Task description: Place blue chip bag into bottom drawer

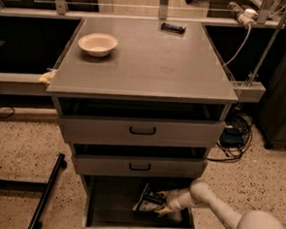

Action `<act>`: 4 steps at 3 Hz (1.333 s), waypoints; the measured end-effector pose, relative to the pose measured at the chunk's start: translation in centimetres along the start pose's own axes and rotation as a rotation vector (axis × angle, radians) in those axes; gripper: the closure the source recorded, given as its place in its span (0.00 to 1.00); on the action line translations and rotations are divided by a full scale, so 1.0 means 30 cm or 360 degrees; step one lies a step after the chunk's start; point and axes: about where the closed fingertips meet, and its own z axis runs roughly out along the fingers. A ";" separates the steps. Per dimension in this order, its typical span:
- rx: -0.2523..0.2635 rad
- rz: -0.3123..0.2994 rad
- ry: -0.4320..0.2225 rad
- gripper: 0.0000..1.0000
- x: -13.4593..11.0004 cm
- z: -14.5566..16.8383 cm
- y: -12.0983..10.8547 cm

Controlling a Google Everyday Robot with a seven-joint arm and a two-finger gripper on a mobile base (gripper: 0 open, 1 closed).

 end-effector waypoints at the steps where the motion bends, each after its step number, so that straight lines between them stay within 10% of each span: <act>1: 0.0000 0.0000 0.0000 0.43 0.000 0.000 0.000; 3: 0.0000 0.0000 0.0000 0.00 0.000 0.001 0.000; 4: 0.0000 0.0000 0.0000 0.00 0.000 0.001 0.000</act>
Offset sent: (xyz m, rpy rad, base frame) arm 0.0000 0.0000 0.0000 0.0000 0.0000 0.0000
